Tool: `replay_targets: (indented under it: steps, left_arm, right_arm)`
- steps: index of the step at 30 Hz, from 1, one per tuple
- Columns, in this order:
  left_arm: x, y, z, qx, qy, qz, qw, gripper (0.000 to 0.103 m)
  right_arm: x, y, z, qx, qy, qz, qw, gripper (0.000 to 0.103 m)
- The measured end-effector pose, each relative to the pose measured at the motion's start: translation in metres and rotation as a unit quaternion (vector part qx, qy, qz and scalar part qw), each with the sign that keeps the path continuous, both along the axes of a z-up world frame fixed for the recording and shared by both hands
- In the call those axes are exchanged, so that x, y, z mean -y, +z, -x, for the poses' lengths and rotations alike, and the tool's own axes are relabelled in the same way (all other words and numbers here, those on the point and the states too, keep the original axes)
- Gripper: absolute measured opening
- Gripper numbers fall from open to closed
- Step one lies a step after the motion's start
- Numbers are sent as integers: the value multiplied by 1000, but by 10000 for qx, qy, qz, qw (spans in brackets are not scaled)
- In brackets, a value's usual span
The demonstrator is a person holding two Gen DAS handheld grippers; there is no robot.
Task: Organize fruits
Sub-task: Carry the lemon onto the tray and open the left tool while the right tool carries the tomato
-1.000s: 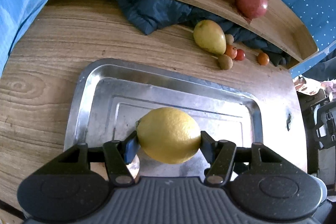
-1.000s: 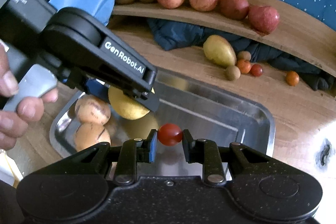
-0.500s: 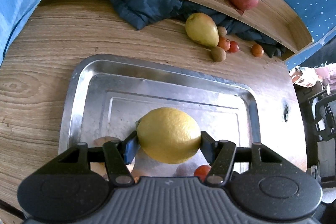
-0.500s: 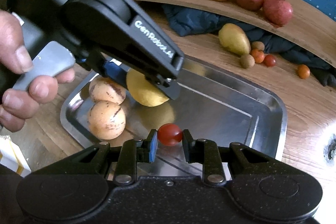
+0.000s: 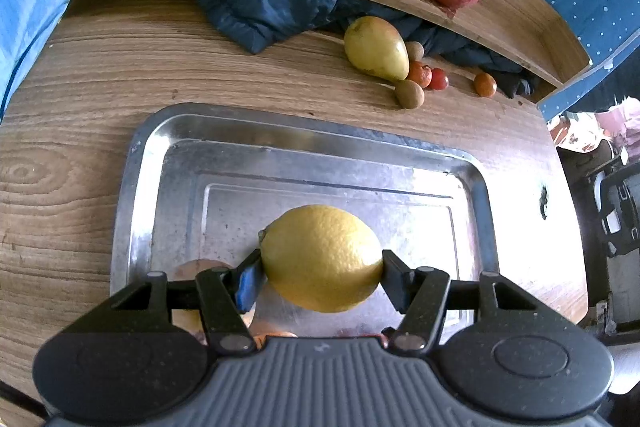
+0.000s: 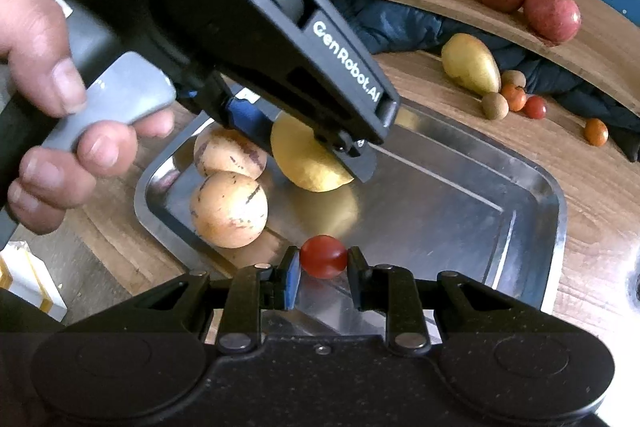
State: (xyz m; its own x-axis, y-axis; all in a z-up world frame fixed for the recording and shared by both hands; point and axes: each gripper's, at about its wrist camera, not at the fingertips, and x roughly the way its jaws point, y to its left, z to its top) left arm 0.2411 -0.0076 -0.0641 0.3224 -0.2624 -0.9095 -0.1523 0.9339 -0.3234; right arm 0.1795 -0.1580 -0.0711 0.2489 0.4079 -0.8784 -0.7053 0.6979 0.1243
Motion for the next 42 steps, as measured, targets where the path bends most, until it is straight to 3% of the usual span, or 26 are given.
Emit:
replay_targets:
  steps: [20, 22, 32, 42]
  left_arm:
    - [4, -1, -1, -10, -72, -151, 9999, 65]
    - [3, 1, 1, 32, -51, -85, 9999, 69]
    - [-6, 18, 15, 342, 177, 92, 9992, 81]
    - [-18, 38, 37, 585, 436, 18, 9973, 93]
  right_arm:
    - [6, -3, 7, -106, -94, 48, 9999, 30]
    - [6, -3, 8, -95, -85, 65, 9999, 32]
    - [5, 6, 11, 97, -36, 46, 9999, 55]
    - [11, 21, 17, 320, -77, -91, 9994, 77]
